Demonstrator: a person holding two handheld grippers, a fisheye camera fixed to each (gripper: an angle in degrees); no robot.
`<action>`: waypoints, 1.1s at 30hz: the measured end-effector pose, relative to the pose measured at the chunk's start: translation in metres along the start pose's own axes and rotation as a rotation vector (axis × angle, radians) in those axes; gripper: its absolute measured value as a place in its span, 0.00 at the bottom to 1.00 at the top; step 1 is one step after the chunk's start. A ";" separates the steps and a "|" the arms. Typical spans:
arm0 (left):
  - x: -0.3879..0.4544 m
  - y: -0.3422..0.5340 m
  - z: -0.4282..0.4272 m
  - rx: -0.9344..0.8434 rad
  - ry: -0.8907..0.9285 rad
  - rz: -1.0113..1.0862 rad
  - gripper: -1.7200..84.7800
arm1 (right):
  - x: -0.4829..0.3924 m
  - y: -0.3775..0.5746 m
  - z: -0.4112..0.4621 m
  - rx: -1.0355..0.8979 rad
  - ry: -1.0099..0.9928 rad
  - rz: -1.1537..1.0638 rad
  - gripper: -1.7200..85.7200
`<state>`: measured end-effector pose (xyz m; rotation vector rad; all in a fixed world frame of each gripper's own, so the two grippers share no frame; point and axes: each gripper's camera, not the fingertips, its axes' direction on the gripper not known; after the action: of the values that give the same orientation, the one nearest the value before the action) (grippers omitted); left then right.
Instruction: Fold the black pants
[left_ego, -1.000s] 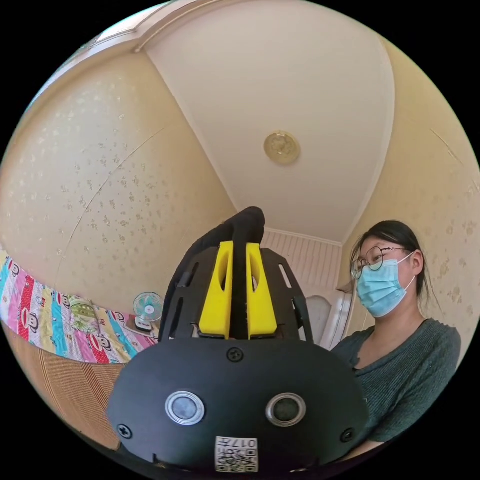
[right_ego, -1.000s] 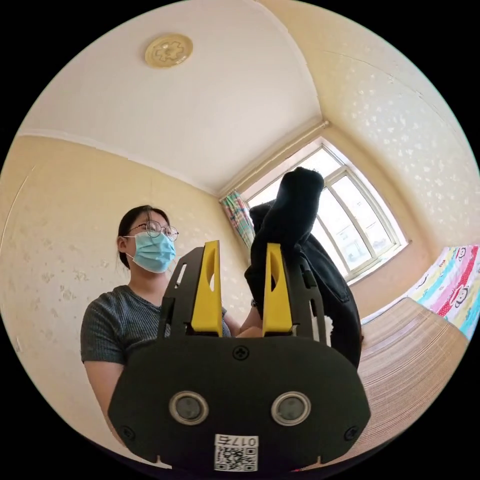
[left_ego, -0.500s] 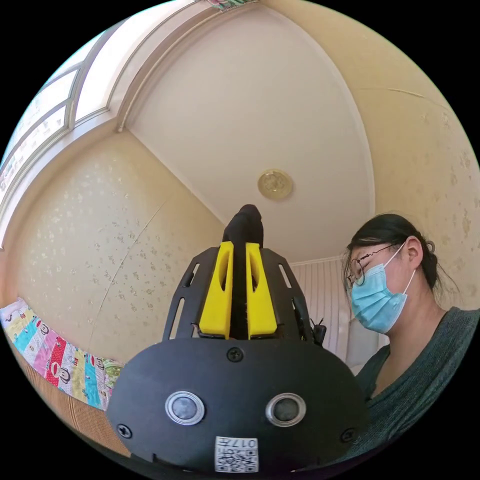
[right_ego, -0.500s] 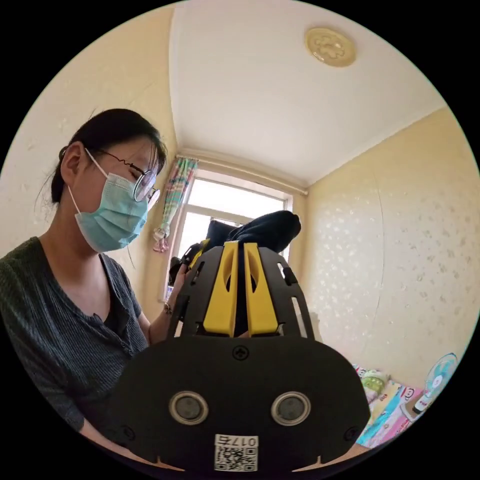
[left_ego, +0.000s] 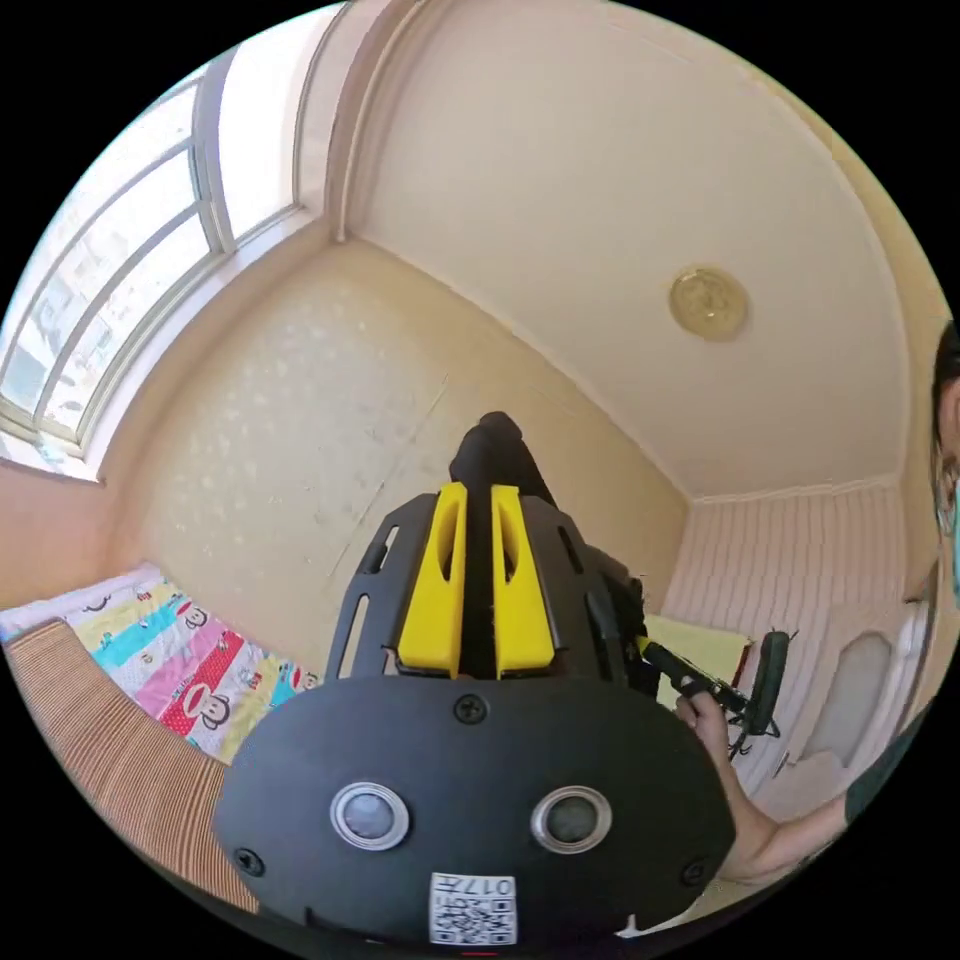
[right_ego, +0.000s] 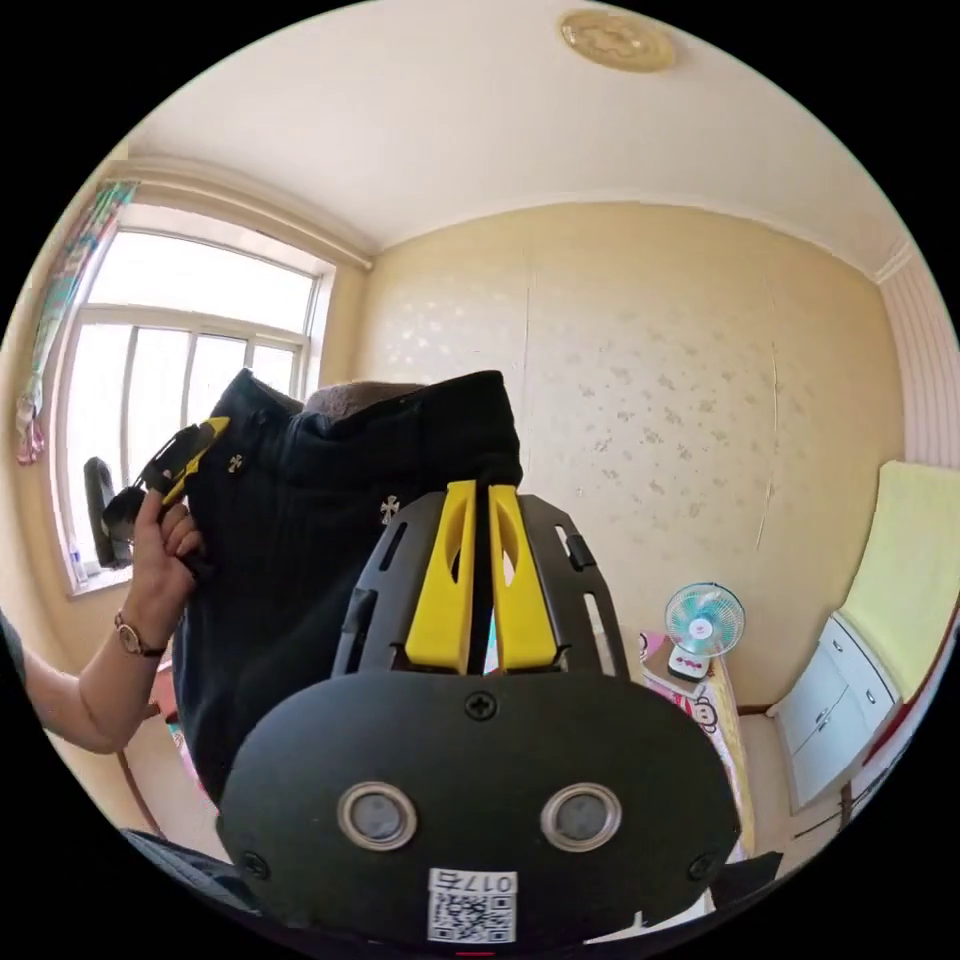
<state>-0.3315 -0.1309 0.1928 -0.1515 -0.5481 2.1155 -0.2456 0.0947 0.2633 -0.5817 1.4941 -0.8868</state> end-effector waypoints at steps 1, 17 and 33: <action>-0.054 -0.010 0.070 -0.160 -0.014 -0.096 0.08 | 0.011 -0.006 0.038 -0.053 0.007 0.000 0.04; -0.432 0.458 0.018 -1.470 -0.601 -0.291 0.14 | 0.000 0.546 0.265 -1.261 -0.121 0.410 0.05; -0.453 0.571 -0.009 -1.785 -0.482 -0.258 0.03 | 0.006 0.682 0.225 -1.516 -0.060 0.411 0.09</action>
<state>-0.5023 -0.7713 -0.1095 -0.4982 -2.4037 0.8120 0.0714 0.4422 -0.2800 -1.2565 1.9434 0.7514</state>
